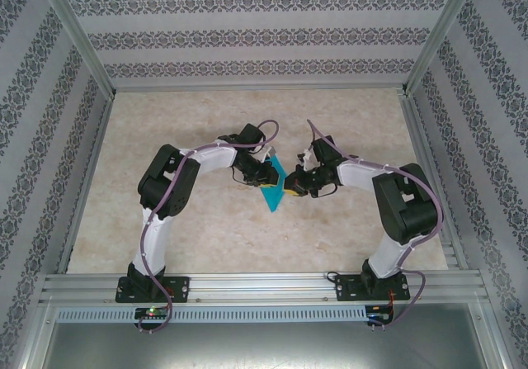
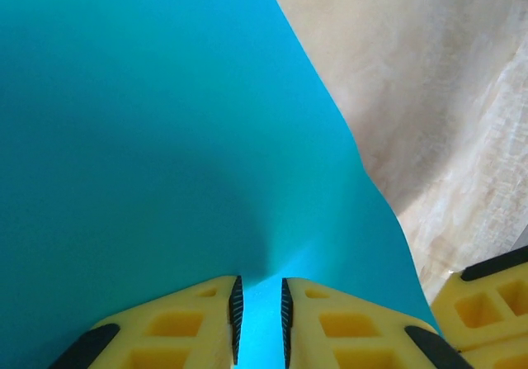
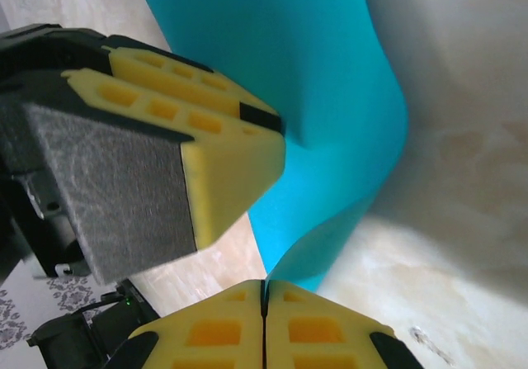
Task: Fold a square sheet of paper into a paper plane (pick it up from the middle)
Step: Fourth fold the wing at the center of the table.
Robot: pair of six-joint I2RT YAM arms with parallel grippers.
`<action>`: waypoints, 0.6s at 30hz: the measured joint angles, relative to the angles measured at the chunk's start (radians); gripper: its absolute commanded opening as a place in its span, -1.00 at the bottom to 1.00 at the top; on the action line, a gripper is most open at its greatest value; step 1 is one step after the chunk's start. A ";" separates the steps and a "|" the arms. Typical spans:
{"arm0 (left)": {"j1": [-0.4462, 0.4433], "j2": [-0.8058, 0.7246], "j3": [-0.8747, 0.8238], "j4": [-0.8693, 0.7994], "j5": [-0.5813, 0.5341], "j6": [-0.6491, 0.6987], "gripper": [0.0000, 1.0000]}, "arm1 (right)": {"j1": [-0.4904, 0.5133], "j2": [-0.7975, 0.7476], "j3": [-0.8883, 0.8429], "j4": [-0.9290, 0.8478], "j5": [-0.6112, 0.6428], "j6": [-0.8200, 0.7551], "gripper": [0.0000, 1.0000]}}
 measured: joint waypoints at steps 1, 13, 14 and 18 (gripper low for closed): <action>0.000 0.000 0.002 -0.002 0.000 0.000 -0.52 | 0.003 0.006 0.005 0.003 0.000 0.002 -0.87; 0.005 -0.046 0.064 -0.101 -0.042 0.049 -0.50 | 0.010 0.021 0.032 -0.037 0.026 -0.015 -0.88; 0.007 -0.052 0.069 -0.111 -0.055 0.057 -0.50 | 0.010 0.021 0.034 -0.045 0.032 -0.017 -0.88; 0.022 -0.062 0.081 -0.161 -0.127 0.091 -0.50 | 0.010 0.021 0.043 -0.069 0.042 -0.028 -0.88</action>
